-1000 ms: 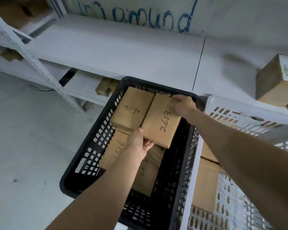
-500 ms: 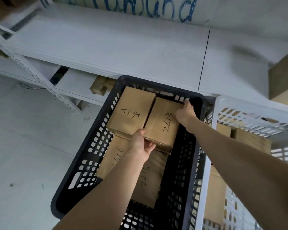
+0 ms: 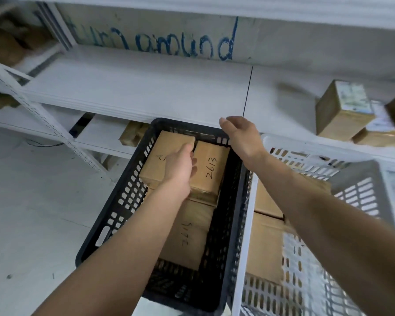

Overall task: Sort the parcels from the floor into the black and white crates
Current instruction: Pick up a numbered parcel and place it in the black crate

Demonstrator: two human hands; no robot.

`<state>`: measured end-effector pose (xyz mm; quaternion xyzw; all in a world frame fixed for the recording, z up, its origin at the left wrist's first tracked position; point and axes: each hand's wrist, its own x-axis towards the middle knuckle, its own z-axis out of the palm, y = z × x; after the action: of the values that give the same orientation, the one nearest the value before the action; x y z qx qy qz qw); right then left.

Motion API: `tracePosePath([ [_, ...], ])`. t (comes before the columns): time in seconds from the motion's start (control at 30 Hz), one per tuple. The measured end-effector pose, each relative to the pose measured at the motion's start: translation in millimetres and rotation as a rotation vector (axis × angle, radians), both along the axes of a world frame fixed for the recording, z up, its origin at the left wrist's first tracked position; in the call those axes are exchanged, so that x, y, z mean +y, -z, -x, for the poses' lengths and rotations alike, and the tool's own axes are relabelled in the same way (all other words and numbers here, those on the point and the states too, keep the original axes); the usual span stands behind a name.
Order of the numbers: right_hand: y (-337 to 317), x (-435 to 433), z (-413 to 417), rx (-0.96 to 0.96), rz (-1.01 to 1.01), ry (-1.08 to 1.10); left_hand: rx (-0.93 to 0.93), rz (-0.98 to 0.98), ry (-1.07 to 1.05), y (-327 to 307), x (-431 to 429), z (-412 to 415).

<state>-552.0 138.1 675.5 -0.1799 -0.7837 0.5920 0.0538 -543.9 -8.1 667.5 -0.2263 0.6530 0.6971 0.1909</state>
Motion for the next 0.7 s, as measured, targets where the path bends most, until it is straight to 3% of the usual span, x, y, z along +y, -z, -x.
tracePosePath([
  [0.13,-47,2,-56,0.149,0.103,0.002,0.352,-0.056,0.087,-48,6,-45],
  [0.33,-105,14,-153,0.331,0.226,0.060,0.709,-0.076,0.221,-109,30,-119],
  [0.53,-134,52,-248,0.468,0.169,0.368,0.829,-0.233,0.545,-146,90,-174],
  [0.7,-135,71,-332,0.503,0.132,0.719,0.802,-0.385,0.906,-146,130,-227],
])
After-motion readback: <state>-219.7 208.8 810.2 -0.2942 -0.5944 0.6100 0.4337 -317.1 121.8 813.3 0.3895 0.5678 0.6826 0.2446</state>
